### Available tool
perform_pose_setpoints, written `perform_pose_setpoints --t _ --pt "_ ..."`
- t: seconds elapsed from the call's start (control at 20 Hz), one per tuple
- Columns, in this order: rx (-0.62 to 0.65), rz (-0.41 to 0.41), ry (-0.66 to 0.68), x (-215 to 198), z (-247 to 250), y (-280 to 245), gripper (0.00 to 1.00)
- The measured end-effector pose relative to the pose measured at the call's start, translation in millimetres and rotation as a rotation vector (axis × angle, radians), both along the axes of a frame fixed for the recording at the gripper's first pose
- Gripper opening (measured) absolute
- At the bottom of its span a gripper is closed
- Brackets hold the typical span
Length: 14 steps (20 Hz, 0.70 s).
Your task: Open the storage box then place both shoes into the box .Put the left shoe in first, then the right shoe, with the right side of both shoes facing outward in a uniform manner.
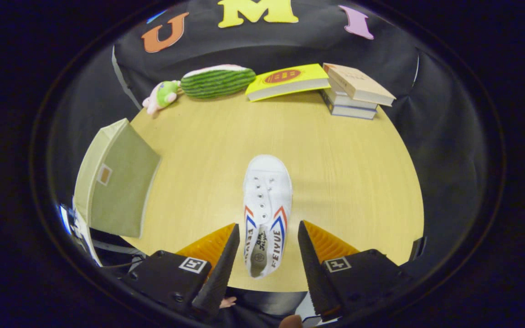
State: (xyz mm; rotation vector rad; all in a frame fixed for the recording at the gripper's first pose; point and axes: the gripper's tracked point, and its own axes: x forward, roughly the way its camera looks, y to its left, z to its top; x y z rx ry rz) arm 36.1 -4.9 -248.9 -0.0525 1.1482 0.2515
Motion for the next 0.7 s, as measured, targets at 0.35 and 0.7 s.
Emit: perform_pose_setpoints --t 0.35,0.7 --pt "0.036 -0.012 0.124 7 -51 -13 0.78" --pt "0.099 -0.009 0.206 9 -70 0 0.74"
